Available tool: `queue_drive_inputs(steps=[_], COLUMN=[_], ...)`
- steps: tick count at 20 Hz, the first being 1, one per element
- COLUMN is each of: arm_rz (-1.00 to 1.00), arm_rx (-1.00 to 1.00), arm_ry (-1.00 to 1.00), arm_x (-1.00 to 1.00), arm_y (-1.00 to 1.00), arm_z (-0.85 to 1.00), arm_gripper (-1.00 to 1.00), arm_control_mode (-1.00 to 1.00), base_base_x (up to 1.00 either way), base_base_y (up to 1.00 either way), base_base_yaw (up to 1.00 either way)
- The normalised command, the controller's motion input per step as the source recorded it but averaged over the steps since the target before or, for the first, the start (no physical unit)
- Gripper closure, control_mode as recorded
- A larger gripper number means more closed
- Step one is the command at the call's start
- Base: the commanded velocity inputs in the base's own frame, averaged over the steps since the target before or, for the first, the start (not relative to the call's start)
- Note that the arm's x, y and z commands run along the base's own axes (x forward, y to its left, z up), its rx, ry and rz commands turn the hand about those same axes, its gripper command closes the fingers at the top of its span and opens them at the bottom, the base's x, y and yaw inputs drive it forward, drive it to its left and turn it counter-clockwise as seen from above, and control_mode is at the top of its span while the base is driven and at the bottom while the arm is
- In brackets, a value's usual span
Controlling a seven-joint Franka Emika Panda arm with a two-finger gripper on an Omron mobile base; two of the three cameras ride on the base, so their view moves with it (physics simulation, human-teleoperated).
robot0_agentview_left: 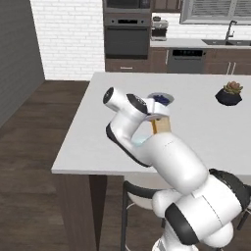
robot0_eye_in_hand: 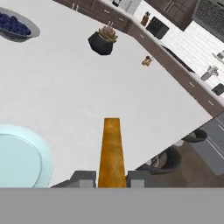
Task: Start the toaster. Once the lever pops up, take the bread to the plate on the dining counter.
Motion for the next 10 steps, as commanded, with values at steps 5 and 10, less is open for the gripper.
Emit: queue_drive_inputs(steps=[5,10], arm_rz=[0.00,0.00], arm_rx=[-0.04,0.00], arm_ry=[0.00,0.04], arm_x=[0.68,0.54], arm_y=[0.00,0.00], arm_z=[-0.39,-0.51], arm_gripper=[1.00,1.00], arm_control_mode=[-1.00,-1.00], base_base_x=[0.00,0.00], base_base_y=[0.00,0.00], base_base_yaw=[0.00,0.00])
